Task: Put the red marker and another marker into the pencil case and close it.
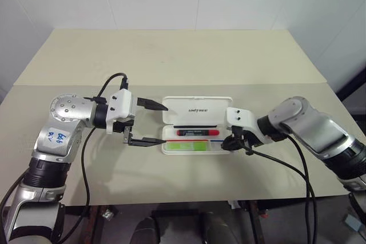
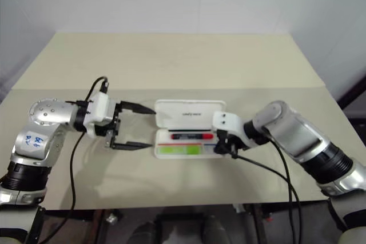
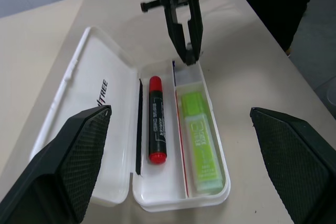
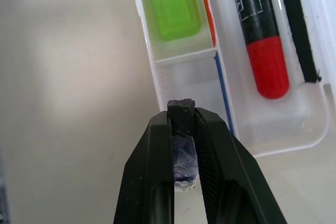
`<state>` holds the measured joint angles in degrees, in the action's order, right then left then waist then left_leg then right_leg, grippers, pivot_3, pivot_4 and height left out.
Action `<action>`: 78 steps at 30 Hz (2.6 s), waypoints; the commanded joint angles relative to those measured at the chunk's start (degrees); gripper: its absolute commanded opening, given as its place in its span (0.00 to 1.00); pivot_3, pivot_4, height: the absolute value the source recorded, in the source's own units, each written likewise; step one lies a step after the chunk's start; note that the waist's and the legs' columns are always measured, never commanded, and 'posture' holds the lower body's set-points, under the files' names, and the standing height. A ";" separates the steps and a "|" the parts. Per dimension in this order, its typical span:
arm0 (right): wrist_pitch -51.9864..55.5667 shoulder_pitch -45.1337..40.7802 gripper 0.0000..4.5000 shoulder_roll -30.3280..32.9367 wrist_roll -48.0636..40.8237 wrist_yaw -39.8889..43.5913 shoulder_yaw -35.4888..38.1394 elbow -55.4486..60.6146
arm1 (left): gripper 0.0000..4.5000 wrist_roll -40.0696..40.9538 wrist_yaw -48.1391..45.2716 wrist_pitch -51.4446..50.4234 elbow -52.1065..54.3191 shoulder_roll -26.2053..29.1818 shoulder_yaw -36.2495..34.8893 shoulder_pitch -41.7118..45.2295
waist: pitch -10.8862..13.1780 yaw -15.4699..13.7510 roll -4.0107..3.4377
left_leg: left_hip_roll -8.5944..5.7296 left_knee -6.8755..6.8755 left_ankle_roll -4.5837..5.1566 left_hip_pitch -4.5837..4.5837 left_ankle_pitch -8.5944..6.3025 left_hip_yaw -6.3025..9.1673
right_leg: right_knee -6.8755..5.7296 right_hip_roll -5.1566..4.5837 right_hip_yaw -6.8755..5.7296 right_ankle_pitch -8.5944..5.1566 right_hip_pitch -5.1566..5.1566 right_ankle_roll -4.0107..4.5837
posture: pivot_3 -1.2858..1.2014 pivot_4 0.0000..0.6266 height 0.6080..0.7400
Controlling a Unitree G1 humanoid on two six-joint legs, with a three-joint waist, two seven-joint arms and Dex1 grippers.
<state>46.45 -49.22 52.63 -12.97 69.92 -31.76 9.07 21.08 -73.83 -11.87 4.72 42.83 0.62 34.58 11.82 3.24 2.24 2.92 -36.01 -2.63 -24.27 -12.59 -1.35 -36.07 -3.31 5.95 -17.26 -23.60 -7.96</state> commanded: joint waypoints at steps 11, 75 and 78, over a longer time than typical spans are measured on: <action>-5.64 -2.03 0.07 -4.58 7.48 3.99 -0.57 -4.69 | 1.00 2.16 3.01 -1.85 4.94 1.63 -2.23 -2.18 | 0.00 -0.05 0.00 | 0.00 -0.06 -0.01 0.03 0.01 0.00 | -0.14 0.00 0.00 -0.01 0.00 0.02 | 0.52 0.24 1.00; -20.95 21.56 1.00 -4.54 -20.44 -0.68 41.78 3.54 | 0.01 1.78 1.85 0.51 -16.44 2.54 -5.67 4.76 | -0.07 -0.22 0.12 | 0.01 0.00 -0.03 0.07 0.02 0.04 | -0.04 0.02 -0.04 0.05 0.11 -0.01 | 0.52 0.24 1.00; -20.91 21.89 1.00 -4.41 -20.15 -0.72 41.47 3.41 | 0.01 0.34 3.88 1.44 -18.03 1.40 -5.14 5.75 | -0.07 -0.23 0.12 | 0.01 -0.02 -0.03 0.07 0.02 0.04 | -0.05 0.02 -0.04 0.05 0.11 -0.02 | 0.52 0.24 1.00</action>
<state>26.39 -27.49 47.23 -33.06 69.03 9.22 11.79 22.05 -70.96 -11.71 -13.53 44.43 -4.08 38.65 11.75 3.00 2.36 2.93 -36.04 -2.66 -24.20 -12.57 -1.31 -36.12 -3.29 5.91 -17.20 -23.48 -7.98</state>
